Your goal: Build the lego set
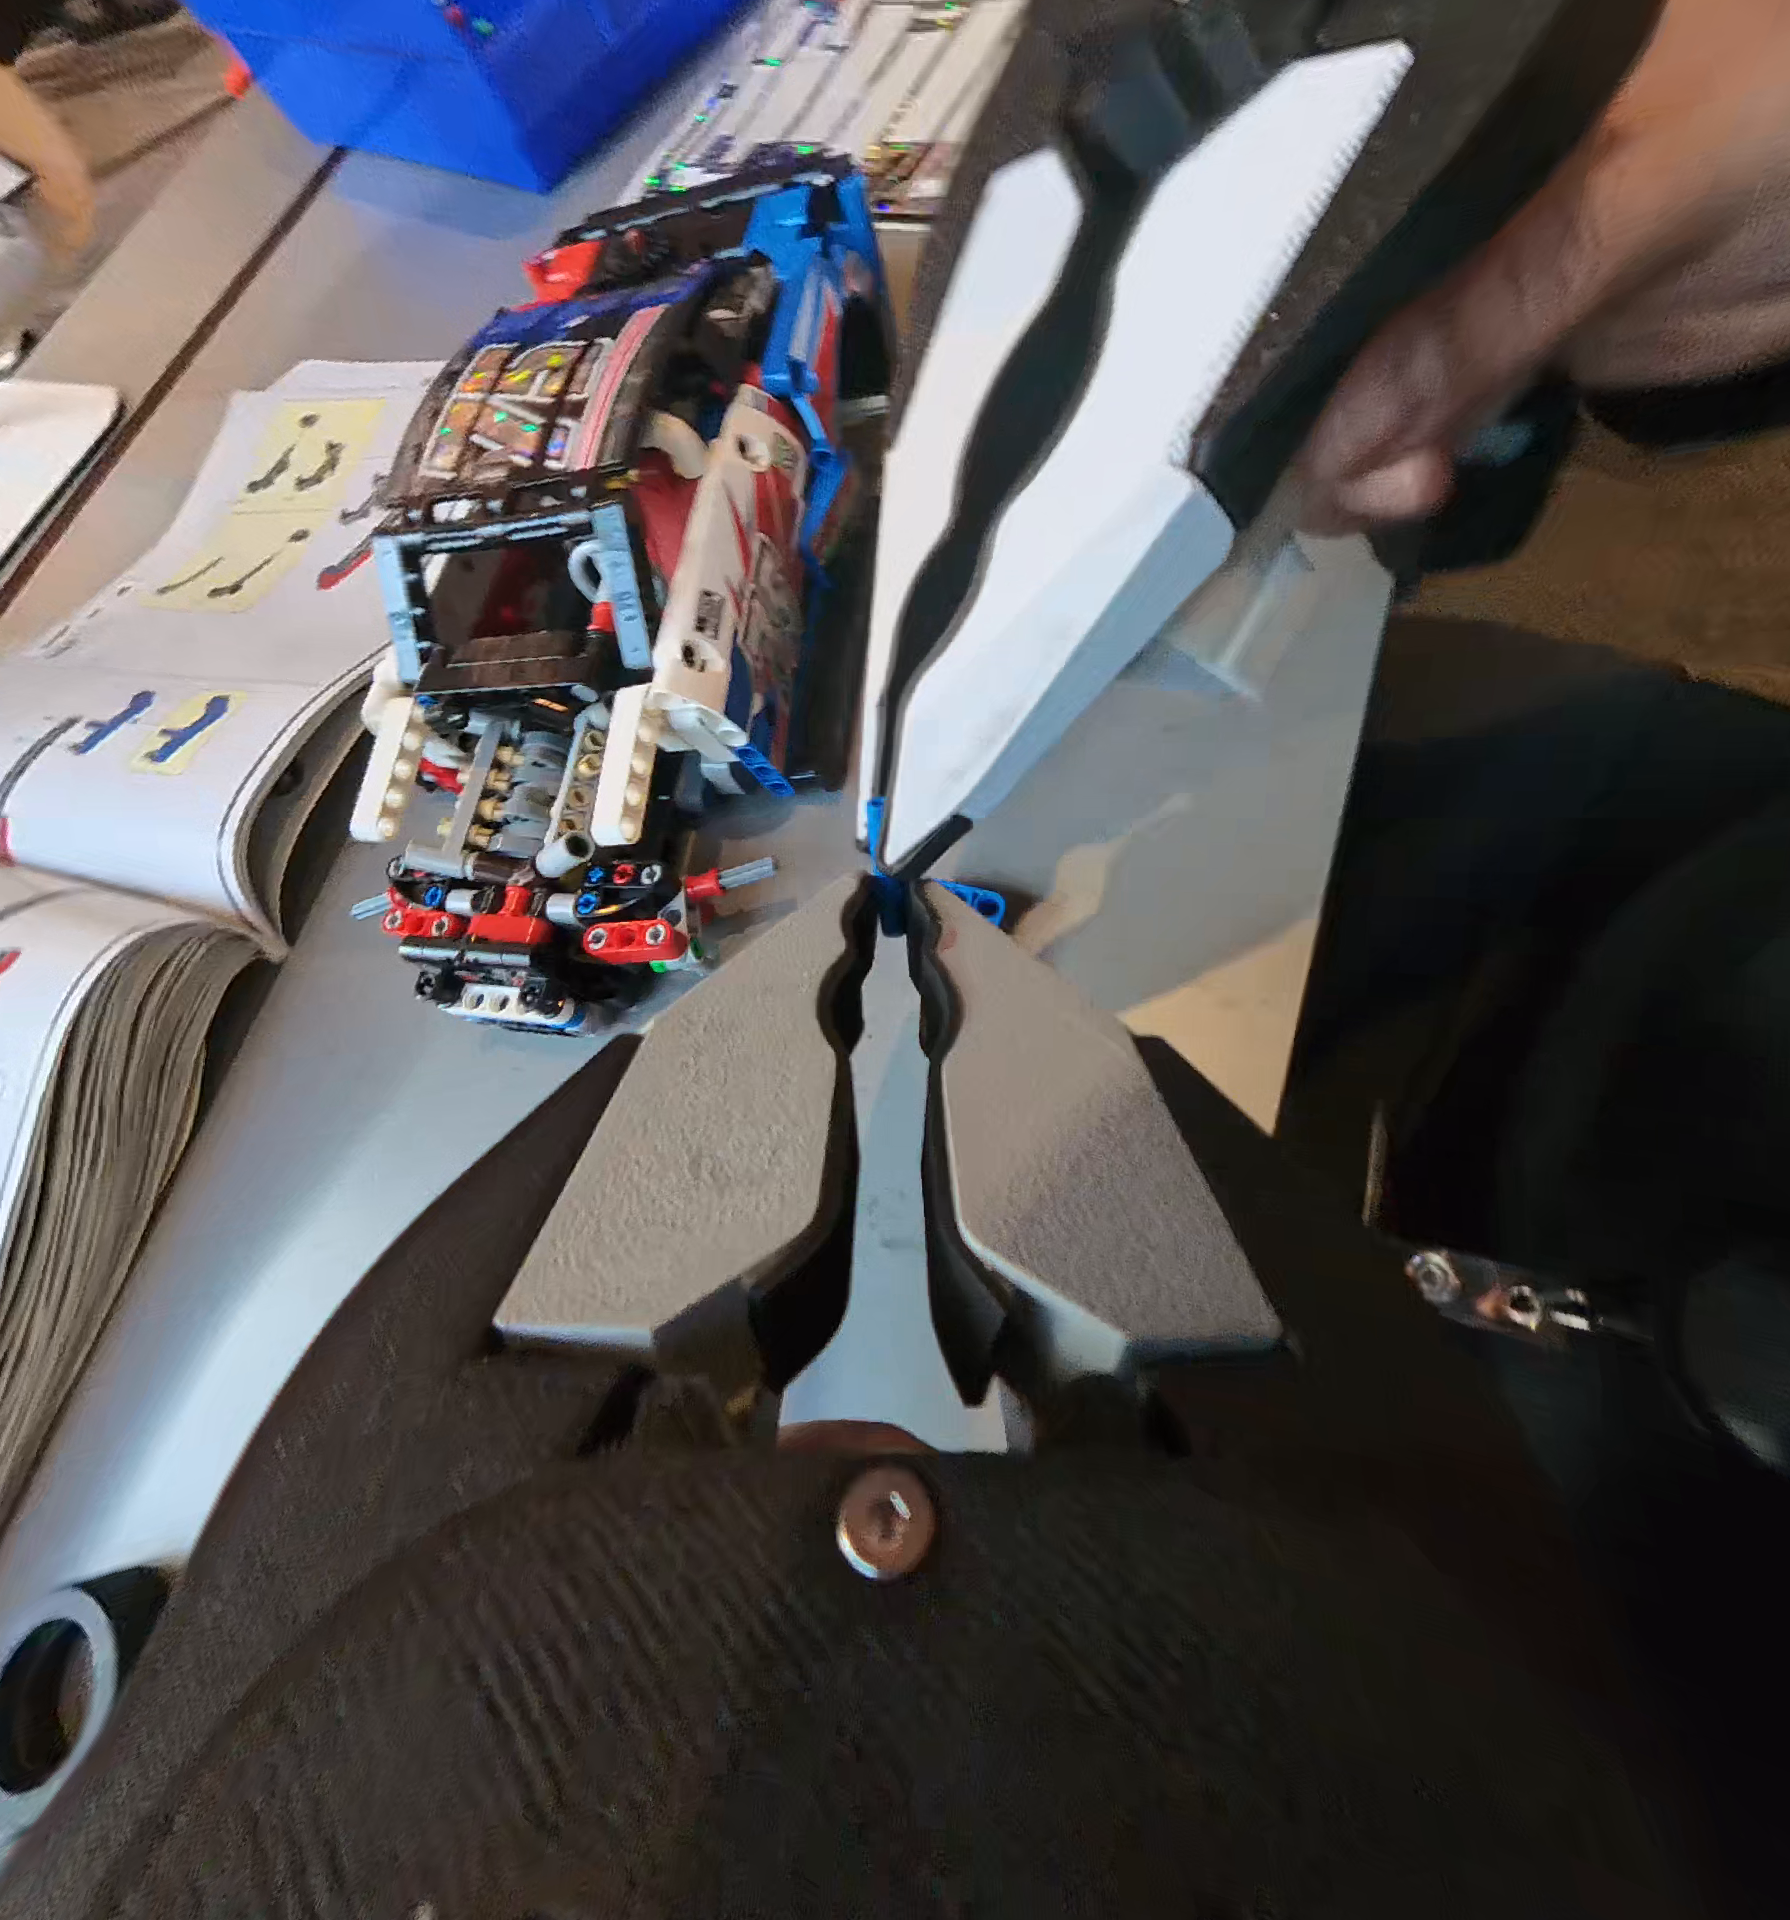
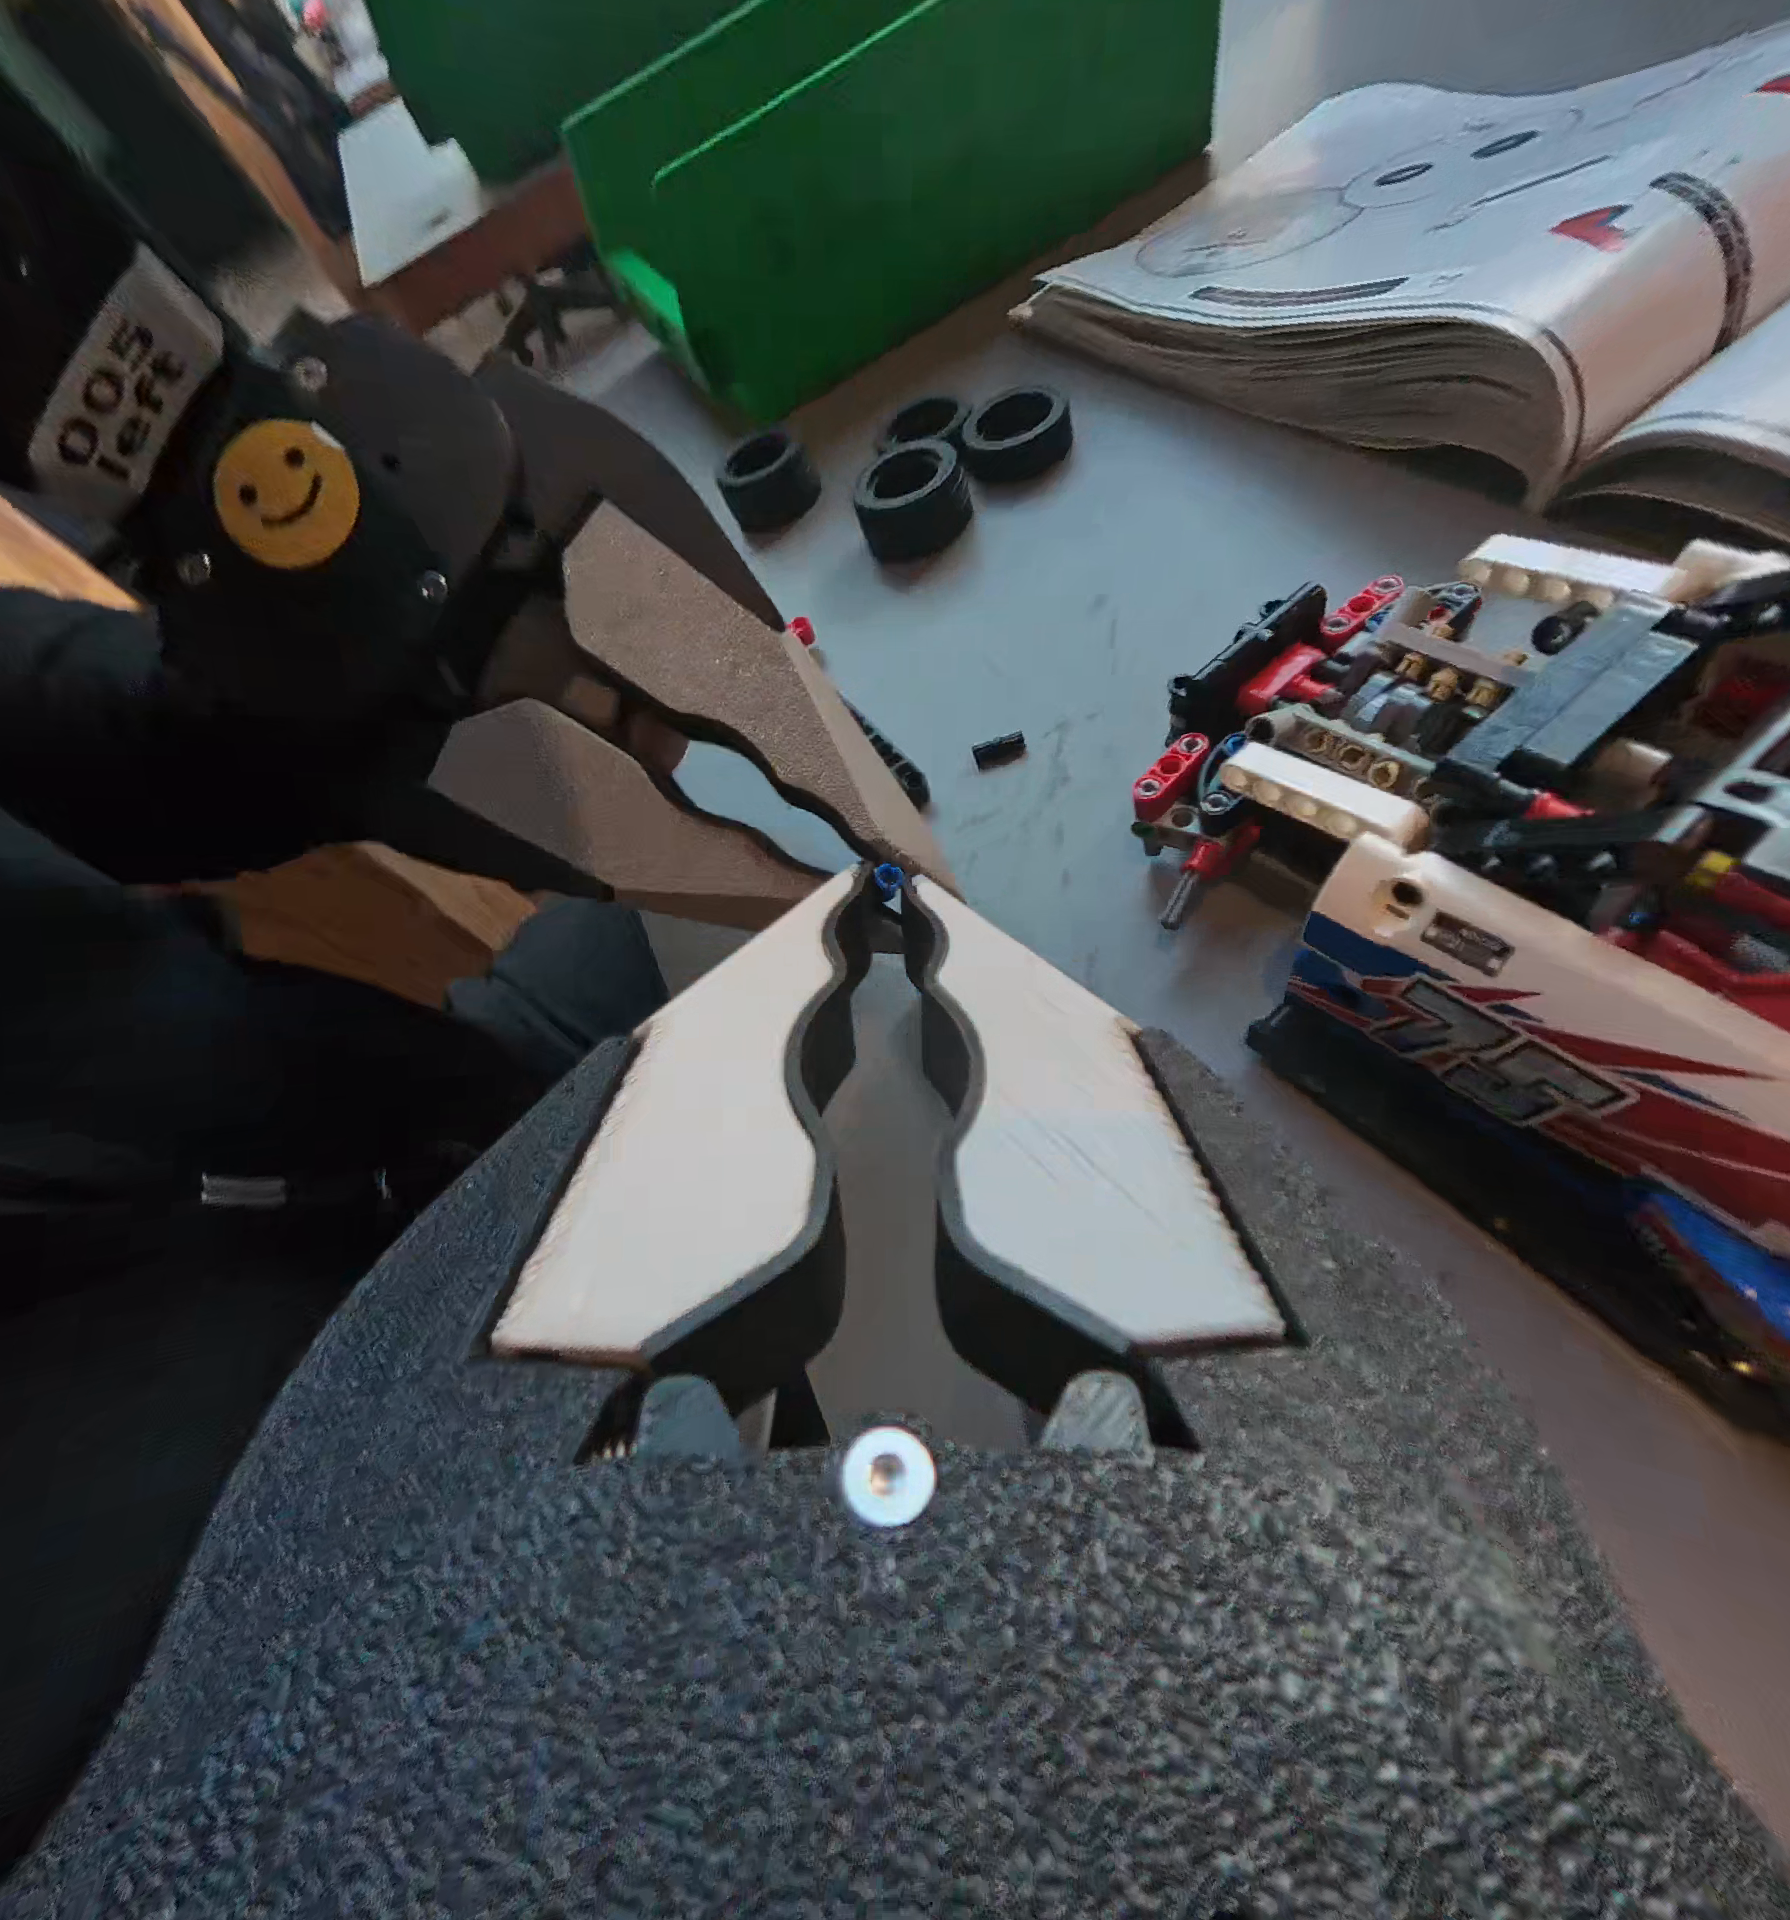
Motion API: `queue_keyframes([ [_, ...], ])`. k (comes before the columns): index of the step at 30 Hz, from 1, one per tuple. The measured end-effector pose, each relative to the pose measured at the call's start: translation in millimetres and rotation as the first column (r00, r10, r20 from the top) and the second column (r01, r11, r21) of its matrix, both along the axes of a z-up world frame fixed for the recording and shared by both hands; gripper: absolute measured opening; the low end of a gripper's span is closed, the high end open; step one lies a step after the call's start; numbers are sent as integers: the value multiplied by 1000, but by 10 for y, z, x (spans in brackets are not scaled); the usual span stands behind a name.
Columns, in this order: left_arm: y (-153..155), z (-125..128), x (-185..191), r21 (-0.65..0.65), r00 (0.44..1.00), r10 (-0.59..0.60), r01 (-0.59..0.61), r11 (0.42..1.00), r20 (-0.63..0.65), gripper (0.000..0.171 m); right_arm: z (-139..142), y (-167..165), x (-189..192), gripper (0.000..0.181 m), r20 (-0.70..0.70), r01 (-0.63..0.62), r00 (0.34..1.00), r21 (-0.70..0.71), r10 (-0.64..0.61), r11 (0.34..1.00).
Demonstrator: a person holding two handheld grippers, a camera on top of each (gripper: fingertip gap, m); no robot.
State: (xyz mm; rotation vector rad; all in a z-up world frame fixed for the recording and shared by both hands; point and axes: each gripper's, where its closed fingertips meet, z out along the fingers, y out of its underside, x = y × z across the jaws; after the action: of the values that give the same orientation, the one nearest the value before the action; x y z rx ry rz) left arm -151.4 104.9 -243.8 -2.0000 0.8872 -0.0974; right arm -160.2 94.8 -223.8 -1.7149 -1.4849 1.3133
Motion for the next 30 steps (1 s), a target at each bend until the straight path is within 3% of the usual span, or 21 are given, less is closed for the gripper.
queue_keyframes([
  [6,11,-22,45,-34,998,-58,58,998,5,2,-8,17,59,3,27,-97,995,163,93,982],
  [9,-7,-98,-66,-99,999,-40,42,994,25,21,-39,97,136,3,28,-106,994,164,103,981],
  [14,-145,-346,-186,-252,995,-94,95,963,20,22,-234,211,293,4,89,-150,987,180,136,972],
  [18,-130,-413,-112,-269,991,-135,128,955,-6,24,-275,168,229,4,105,-183,980,152,169,971],
  [23,-126,-433,2,-272,985,-172,170,947,16,10,-305,159,167,4,132,-199,975,173,178,964],
  [30,-143,-431,-7,-278,969,-242,219,935,-48,12,-330,277,184,4,147,-169,979,215,140,962],
])
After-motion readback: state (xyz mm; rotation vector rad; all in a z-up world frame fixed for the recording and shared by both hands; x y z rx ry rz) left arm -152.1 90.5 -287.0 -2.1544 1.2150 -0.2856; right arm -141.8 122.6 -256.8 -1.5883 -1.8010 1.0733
